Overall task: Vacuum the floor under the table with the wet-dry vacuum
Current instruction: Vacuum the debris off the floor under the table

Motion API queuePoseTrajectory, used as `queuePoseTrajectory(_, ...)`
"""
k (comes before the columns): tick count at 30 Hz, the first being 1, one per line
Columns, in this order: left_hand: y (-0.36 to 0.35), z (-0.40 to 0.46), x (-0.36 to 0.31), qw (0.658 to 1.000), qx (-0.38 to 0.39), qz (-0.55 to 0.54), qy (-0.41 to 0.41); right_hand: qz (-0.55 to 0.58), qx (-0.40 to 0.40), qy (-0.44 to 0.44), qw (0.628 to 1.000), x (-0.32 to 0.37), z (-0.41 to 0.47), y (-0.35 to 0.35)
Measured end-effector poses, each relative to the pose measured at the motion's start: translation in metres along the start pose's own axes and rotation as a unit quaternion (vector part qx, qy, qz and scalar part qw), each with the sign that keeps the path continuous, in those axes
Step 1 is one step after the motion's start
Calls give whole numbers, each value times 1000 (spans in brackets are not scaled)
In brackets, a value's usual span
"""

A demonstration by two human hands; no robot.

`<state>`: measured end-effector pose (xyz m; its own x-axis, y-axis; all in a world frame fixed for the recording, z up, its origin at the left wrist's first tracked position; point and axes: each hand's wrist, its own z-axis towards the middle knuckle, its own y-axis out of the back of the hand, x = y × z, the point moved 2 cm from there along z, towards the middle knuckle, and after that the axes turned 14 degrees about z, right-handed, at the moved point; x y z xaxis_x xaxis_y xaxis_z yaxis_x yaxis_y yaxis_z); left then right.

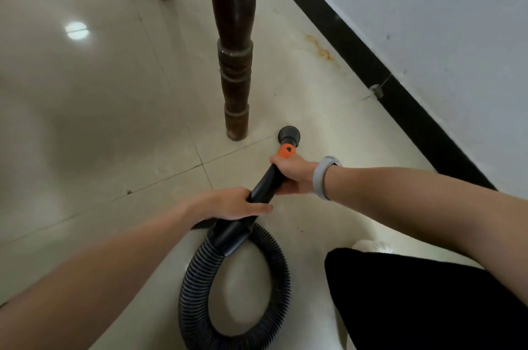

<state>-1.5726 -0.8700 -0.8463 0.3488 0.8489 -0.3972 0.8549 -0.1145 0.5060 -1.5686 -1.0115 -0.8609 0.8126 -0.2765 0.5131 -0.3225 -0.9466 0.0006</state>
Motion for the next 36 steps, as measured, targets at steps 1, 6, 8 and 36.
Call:
queuePoseTrajectory(1,0,1,-3,1000,1,-10,11,-8,3,-4,1000,3,3,3)
queuePoseTrajectory(6,7,20,-14,992,-39,-108,49,15,30,24,999,31,22,4)
queuePoseTrajectory(8,14,30,-24,982,-61,-171,59,29,33,33,999,45,30,5)
queuePoseTrajectory(36,115,127,-51,856,-380,-292,196,178,117,95,972,174,144,12)
